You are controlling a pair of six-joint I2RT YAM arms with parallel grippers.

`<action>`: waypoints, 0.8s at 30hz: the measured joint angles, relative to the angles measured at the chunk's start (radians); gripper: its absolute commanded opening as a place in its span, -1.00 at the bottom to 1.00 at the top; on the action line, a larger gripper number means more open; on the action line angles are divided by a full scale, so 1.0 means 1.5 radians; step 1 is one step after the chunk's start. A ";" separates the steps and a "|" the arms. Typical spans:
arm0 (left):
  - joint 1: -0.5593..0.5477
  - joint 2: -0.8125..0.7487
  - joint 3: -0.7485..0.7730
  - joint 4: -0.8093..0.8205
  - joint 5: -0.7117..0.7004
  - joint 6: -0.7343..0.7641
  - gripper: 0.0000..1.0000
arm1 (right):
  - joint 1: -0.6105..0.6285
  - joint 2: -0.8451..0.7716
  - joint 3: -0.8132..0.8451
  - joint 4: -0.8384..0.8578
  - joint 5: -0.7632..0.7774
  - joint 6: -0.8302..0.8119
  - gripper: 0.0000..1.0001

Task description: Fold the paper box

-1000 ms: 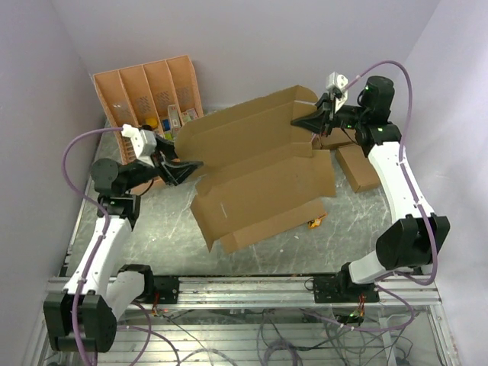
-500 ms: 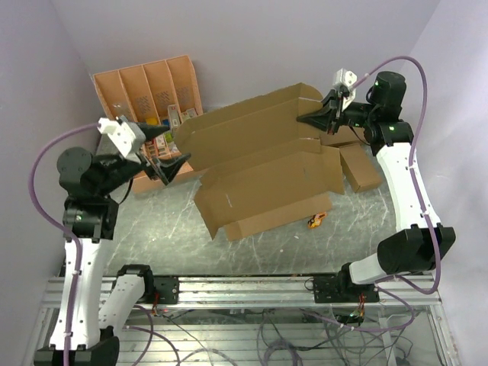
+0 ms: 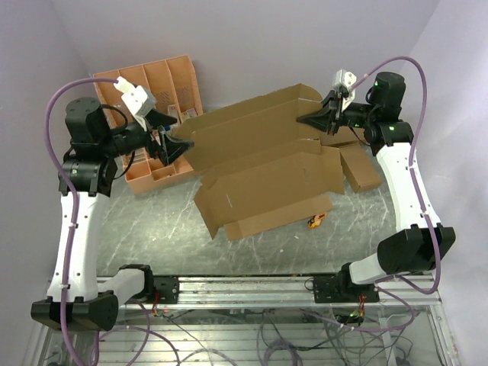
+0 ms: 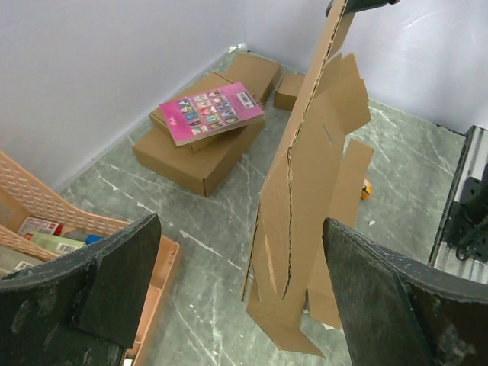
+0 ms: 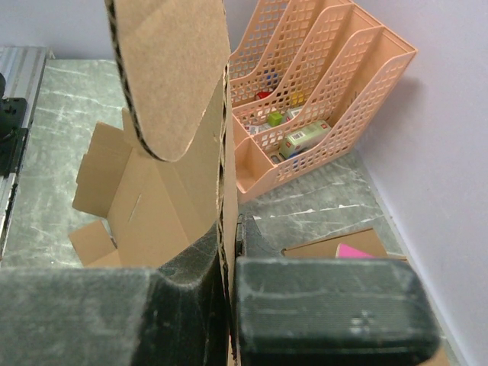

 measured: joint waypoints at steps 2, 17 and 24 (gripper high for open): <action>-0.002 0.008 0.004 -0.001 0.011 -0.001 0.92 | 0.000 0.000 0.000 0.000 0.000 0.000 -1.00; -0.102 0.108 0.112 -0.103 -0.006 0.100 0.15 | 0.000 0.016 0.000 0.002 -0.001 0.013 -1.00; -0.118 0.126 0.127 -0.135 -0.018 0.131 -0.51 | 0.000 0.021 0.000 0.006 -0.005 0.016 -1.00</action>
